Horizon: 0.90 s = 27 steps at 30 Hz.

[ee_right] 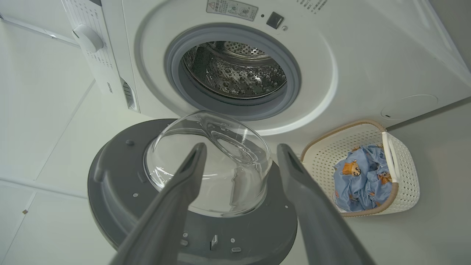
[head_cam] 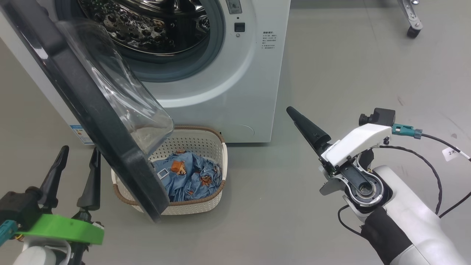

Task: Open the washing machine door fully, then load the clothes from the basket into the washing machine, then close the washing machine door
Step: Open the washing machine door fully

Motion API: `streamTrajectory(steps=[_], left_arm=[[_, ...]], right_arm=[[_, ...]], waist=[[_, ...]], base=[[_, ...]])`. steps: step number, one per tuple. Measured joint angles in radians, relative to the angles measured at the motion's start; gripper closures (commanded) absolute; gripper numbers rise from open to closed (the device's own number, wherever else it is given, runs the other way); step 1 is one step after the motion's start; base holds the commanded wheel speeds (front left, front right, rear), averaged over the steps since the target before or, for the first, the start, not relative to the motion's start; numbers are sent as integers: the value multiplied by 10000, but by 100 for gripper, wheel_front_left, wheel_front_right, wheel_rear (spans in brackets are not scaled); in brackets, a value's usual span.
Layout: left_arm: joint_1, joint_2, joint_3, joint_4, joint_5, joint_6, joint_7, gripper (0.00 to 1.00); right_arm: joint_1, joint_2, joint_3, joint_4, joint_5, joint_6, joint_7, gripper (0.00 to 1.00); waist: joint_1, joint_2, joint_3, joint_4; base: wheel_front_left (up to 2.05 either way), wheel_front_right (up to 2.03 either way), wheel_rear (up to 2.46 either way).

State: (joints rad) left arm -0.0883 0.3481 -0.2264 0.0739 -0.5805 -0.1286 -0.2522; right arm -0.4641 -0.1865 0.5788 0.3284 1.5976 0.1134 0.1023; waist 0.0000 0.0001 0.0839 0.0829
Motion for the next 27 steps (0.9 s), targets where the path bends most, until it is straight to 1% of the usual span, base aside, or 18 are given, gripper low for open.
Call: streamTrajectory(steps=[5, 10, 18, 20, 23, 27], left_arm=[[0, -2, -35, -8, 2, 0, 0, 0], [0, -4, -75, -8, 12, 0, 0, 0], [3, -12, -17, -6, 12, 0, 0, 0], [4, -13, -12, -8, 12, 0, 0, 0], [4, -19, -2, -10, 12, 0, 0, 0], [5, -54, 23, -15, 12, 0, 0, 0]], right_arm=[[-2, -48, -48, 12, -798, 2, -989, 0], [-4, -121, 48, 15, -1576, 4, -1739, 0], [-176, -468, 134, 244, -3545, 21, -3551, 0], [-223, -562, 146, 316, -4126, -31, -3701, 0], [-298, -782, 203, 431, -5183, -362, -3699, 0], [-400, -1011, 171, 514, -6512, -920, -3693, 0]], waist=[[0, 0, -14, 7], [0, 0, -38, 59], [0, 0, -66, 107], [0, 0, -63, 107], [0, 0, -54, 100], [0, 0, -37, 86]], base=[[0, 0, 0], [0, 0, 0], [0, 0, 0], [0, 0, 0], [0, 0, 0], [0, 0, 0]])
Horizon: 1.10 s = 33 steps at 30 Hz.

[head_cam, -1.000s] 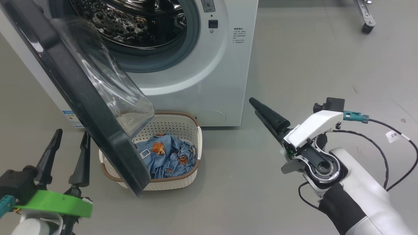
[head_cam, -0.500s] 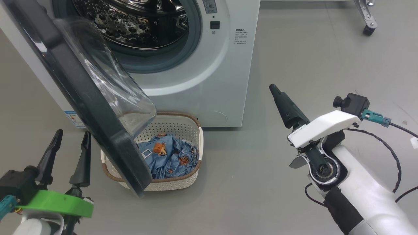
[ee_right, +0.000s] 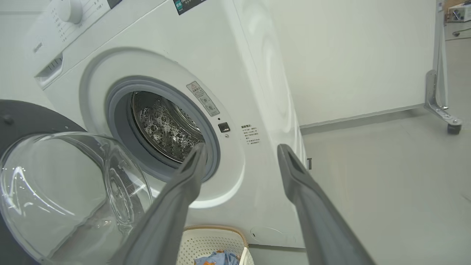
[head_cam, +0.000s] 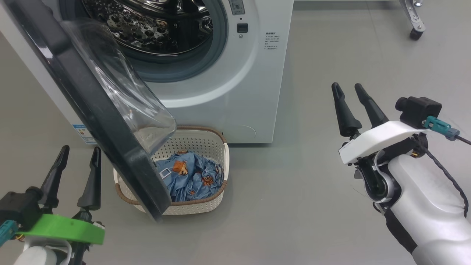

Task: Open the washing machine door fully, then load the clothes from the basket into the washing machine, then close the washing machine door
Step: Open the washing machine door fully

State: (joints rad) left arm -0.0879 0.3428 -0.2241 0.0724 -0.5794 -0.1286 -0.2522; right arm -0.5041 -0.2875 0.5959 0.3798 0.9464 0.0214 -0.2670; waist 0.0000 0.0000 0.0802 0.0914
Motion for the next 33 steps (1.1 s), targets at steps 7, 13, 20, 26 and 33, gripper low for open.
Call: streamTrajectory(steps=[7, 13, 20, 26, 33], left_arm=[[9, -21, 98, -17, 0, 0, 0, 0], [13, -23, 213, -35, 0, 0, 0, 0], [23, -50, 286, -54, 0, 0, 0, 0], [103, -113, 339, -65, 2, 0, 0, 0], [296, -159, 483, -61, 48, 0, 0, 0]], right_arm=[[9, 215, -1189, -688, -1701, -757, 69, 0], [614, 366, -1271, -1258, -3064, -1007, 69, 0], [1305, 374, -1379, -1778, -4347, -1220, 69, 0], [2172, 485, -1762, -2297, -5210, -1373, 69, 0], [3408, 732, -2067, -2729, -5921, -1388, 69, 0]], waist=[[0, 0, 52, -29], [0, 0, 92, -73], [0, 0, 109, -153], [0, 0, 99, -223], [0, 0, 42, -276]], base=[[0, 0, 0], [0, 0, 0], [0, 0, 0], [0, 0, 0], [0, 0, 0]])
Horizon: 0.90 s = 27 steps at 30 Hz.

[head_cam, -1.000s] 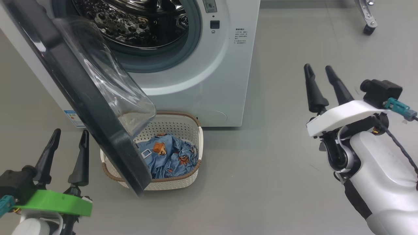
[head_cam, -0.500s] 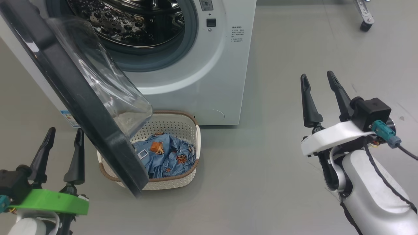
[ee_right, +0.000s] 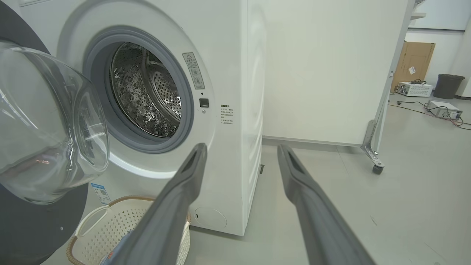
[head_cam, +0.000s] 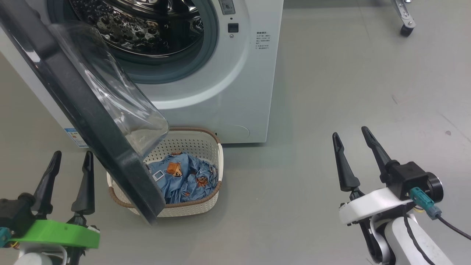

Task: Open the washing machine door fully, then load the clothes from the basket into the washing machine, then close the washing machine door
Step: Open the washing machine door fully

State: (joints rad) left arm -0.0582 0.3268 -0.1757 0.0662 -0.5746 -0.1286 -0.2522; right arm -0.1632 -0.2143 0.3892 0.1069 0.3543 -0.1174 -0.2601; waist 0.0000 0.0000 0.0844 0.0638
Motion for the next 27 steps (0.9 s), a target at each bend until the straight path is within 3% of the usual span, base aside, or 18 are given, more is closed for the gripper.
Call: streamTrajectory(steps=[16, 27], left_arm=[[764, -322, 355, 219, 180, 0, 0, 0], [861, -458, 407, 215, 378, 0, 0, 0]], right_arm=[[2536, 583, -1116, -713, -1333, -81, 0, 0], [2975, 886, -1471, -1110, -1998, -81, 0, 0]], waist=[[0, 0, -440, -133], [-1, 0, -484, -181]], base=[[0, 0, 0], [0, 0, 0]])
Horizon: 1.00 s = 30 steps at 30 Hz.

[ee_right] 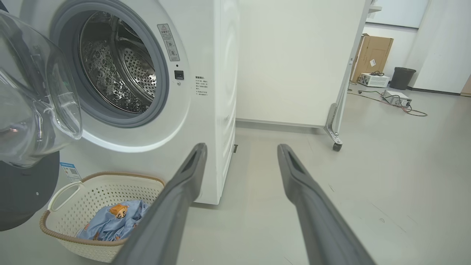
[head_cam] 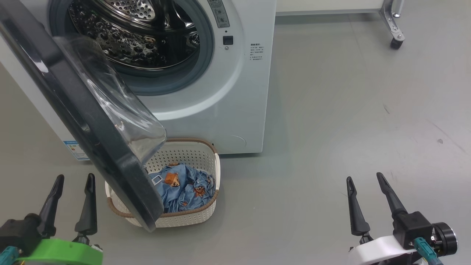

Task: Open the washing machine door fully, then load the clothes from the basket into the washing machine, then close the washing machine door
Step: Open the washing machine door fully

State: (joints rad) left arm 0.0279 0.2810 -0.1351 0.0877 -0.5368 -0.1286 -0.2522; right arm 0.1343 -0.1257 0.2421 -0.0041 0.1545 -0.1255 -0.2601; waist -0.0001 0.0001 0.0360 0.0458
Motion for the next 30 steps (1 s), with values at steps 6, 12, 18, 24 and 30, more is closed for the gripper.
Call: streamTrajectory(steps=[6, 12, 18, 24, 30], left_arm=[[69, -46, 4, 50, 42, 0, 2, 0], [73, -84, 8, 117, 88, 0, 2, 0], [76, -127, 23, 155, 104, 0, 0, 0], [76, -161, 31, 174, 104, 0, 0, 0], [76, -163, -44, 251, 104, 0, 2, 0]], right_arm=[[25, 88, -15, -182, -203, 0, 0, 0], [70, 268, -90, -224, -230, 0, 0, 0], [160, 314, -117, -228, -234, 0, 0, 0], [161, 380, -107, -228, -236, 0, 0, 0], [162, 412, -92, -221, -278, 0, 0, 0]], waist=[[0, 0, 12, 36], [0, 0, 13, 107], [0, 0, 31, 174], [0, 0, 73, 246], [0, 0, 104, 302]], base=[[0, 0, 0], [0, 0, 0], [0, 0, 0], [0, 0, 0], [0, 0, 0]])
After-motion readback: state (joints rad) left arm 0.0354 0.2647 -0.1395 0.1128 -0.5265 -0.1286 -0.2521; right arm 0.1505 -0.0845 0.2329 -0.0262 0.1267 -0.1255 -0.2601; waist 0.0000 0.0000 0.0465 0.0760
